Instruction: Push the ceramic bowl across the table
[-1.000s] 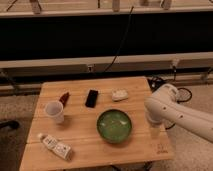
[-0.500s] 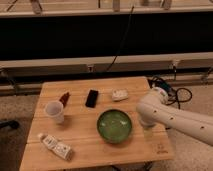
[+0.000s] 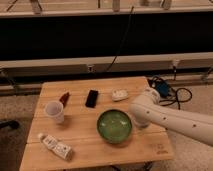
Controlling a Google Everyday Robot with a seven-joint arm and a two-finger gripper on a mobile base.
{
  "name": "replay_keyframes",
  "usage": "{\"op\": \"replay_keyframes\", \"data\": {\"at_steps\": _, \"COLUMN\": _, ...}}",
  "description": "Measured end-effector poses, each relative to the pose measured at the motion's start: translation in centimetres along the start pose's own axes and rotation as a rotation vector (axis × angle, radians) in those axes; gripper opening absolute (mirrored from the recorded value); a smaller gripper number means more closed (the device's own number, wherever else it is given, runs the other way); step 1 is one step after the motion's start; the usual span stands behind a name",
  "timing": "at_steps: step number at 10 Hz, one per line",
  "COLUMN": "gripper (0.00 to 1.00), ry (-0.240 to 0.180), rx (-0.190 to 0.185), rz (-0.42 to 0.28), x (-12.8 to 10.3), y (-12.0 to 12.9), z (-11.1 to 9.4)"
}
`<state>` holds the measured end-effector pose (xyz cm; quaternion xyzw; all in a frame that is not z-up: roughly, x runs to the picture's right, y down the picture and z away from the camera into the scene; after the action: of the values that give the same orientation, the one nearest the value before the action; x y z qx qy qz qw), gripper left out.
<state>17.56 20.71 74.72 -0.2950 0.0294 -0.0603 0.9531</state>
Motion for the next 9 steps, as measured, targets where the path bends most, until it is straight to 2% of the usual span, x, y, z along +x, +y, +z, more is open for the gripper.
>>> {"op": "replay_keyframes", "data": {"at_steps": 2, "gripper": 0.2, "ry": -0.004, "rx": -0.002, "rz": 0.008, "x": -0.2, "y": 0.0, "z": 0.2}}
{"op": "replay_keyframes", "data": {"at_steps": 4, "gripper": 0.02, "ry": -0.01, "rx": -0.013, "rz": -0.002, "x": -2.2, "y": -0.9, "z": 0.6}}
{"op": "replay_keyframes", "data": {"at_steps": 6, "gripper": 0.0, "ry": -0.007, "rx": -0.018, "rz": -0.026, "x": -3.9, "y": -2.3, "z": 1.1}}
{"op": "replay_keyframes", "data": {"at_steps": 7, "gripper": 0.0, "ry": -0.005, "rx": -0.021, "rz": -0.038, "x": -4.2, "y": -3.1, "z": 1.8}}
{"op": "replay_keyframes", "data": {"at_steps": 9, "gripper": 0.0, "ry": 0.001, "rx": -0.026, "rz": -0.057, "x": -4.4, "y": -3.3, "z": 2.0}}
